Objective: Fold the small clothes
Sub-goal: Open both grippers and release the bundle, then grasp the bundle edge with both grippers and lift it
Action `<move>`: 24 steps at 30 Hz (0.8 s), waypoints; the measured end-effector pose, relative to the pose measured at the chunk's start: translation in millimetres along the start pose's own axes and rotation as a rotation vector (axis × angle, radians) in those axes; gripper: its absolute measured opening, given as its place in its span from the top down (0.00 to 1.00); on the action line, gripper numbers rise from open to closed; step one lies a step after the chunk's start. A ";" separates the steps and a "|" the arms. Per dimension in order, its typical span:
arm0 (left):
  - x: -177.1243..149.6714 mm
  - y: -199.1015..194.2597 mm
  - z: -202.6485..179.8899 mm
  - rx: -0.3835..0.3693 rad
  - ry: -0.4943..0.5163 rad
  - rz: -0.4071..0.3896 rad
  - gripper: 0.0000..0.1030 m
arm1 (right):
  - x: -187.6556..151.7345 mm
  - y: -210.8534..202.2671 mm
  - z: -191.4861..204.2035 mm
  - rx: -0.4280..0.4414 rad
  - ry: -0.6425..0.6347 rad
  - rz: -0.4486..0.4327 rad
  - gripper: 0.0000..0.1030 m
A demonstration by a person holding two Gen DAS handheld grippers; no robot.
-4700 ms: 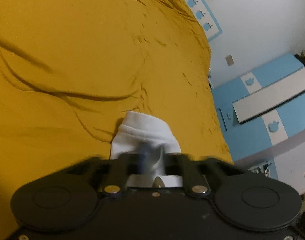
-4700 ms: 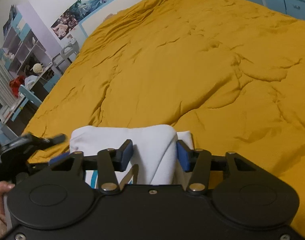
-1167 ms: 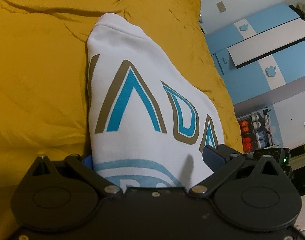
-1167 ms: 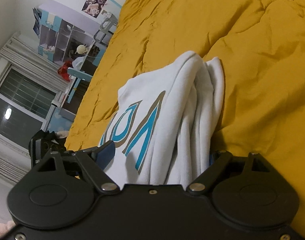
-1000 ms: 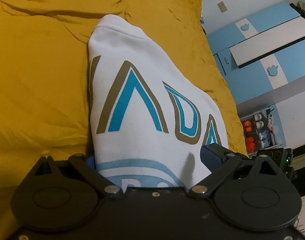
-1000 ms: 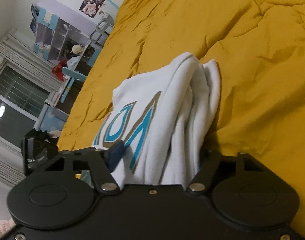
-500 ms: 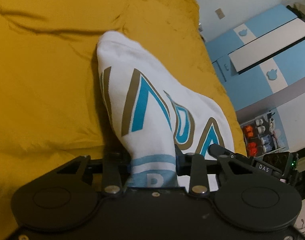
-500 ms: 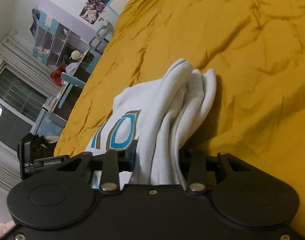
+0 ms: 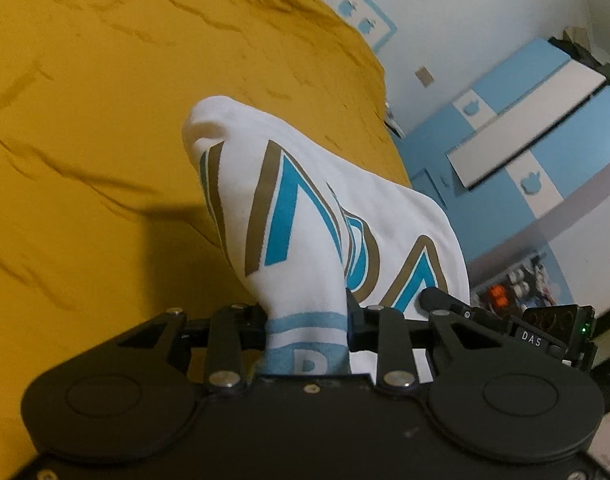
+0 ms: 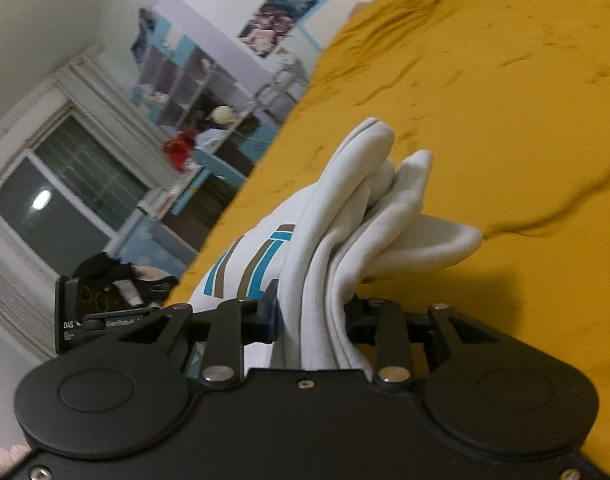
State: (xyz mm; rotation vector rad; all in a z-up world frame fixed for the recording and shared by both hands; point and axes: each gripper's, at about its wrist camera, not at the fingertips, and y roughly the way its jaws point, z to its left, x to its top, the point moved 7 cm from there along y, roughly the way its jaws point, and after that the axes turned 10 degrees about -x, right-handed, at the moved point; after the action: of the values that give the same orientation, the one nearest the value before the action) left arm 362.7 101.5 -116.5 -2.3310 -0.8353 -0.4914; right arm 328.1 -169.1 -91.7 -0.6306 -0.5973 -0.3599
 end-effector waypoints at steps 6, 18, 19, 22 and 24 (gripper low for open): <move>18.1 -12.3 60.9 0.069 -0.038 0.006 0.71 | -7.8 69.5 5.0 0.007 0.030 0.044 0.71; 8.5 -30.2 160.2 0.069 -0.238 -0.020 0.37 | -32.7 101.0 -57.6 -0.166 0.064 0.133 0.52; 17.0 -35.9 159.8 0.080 -0.228 -0.044 0.32 | -26.1 95.1 -52.3 -0.184 0.032 0.113 0.51; 41.5 -41.2 164.4 0.109 -0.225 -0.089 0.27 | -3.1 88.8 -32.9 -0.209 -0.038 0.038 0.51; 55.5 -33.4 172.1 0.126 -0.251 -0.108 0.27 | 13.2 94.0 -27.2 -0.206 -0.040 0.022 0.48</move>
State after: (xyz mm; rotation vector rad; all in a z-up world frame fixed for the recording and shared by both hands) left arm 404.3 258.7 -202.3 -2.2686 -1.0811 -0.1848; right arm 394.9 -117.4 -142.7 -0.8427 -0.5954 -0.3919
